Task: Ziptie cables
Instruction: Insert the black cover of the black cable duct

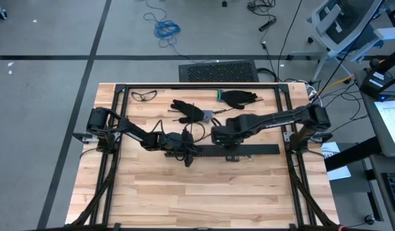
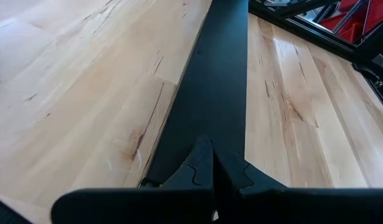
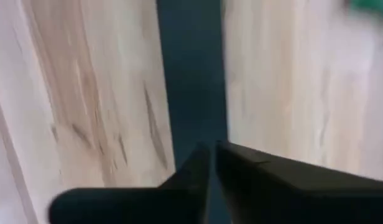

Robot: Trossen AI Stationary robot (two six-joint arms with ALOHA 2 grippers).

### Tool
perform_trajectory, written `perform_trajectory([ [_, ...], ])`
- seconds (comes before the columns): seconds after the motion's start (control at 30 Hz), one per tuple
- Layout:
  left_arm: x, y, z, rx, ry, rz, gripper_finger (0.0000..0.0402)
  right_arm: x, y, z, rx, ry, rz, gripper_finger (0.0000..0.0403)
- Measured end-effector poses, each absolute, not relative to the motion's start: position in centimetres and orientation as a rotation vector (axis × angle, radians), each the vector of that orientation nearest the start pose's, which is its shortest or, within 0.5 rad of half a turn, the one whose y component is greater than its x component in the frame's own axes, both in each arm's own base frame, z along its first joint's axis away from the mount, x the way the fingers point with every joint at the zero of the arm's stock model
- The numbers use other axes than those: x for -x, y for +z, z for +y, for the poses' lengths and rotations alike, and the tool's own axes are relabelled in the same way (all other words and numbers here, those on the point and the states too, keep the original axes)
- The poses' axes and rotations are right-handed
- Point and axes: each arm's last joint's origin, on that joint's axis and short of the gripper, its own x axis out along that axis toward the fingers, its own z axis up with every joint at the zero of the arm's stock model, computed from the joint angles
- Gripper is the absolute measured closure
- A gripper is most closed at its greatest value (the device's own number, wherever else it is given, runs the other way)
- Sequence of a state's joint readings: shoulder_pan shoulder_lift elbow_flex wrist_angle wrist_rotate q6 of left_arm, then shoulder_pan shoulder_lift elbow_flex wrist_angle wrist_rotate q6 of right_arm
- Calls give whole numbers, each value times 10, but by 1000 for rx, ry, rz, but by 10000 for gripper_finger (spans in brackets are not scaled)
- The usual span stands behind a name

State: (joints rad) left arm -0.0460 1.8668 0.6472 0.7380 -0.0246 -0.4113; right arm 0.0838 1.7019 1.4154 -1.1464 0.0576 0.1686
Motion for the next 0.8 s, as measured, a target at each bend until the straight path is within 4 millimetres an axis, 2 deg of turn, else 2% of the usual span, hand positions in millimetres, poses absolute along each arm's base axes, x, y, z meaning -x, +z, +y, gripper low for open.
perform_trajectory([
  [0.27, -323, 102, -14, 387, 78, 479, 401, -274, 210, 37, -150, -187, 1486, 401],
  [0.37, -323, 102, -14, 387, 79, 479, 401, -268, 213, 37, -192, -211, 1429, 402],
  [0.57, -323, 102, -14, 388, 78, 479, 401, -266, 223, 29, -169, -281, 1346, 403],
  [0.8, -323, 102, -14, 388, 78, 477, 401, -257, 198, 25, -226, -281, 1389, 403],
])
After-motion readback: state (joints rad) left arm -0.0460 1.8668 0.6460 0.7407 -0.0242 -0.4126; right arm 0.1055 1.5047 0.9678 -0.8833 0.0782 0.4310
